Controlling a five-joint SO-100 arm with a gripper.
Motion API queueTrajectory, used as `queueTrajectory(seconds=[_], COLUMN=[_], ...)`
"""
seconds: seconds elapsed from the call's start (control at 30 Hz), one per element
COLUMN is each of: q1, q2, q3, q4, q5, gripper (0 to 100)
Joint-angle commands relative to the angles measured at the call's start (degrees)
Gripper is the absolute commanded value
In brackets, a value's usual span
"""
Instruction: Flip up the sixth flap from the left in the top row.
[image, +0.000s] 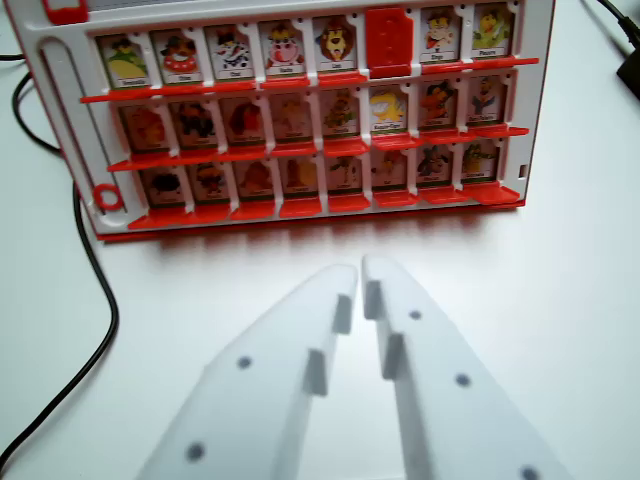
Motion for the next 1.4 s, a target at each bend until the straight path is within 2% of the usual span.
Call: queueTrajectory(seconds=[0.0,0.07,0.17,0.27,0.67,0.97,1.1,1.17,1.23,1.37], q1=[-2.8,-3.3,-3.2,-3.4,-3.3,-4.2,-4.7,-4.7,-4.7,-4.7], q2=[15.0,21.1,30.0,35.1,39.0,39.1,39.1,39.1,39.2,39.2], q3=[5.3,8.8,13.7,15.1,13.8,12.7,10.5,9.5,8.9,8.3], q4=[2.7,5.4,8.9,13.4,18.0,15.0,14.2,15.3,15.4,15.6], q5=[-0.18,-0.26,-1.41,-1.67,0.18,0.26,1.49,1.05,1.58,1.49], gripper=[0,0,0,0,0,0,0,0,0,0])
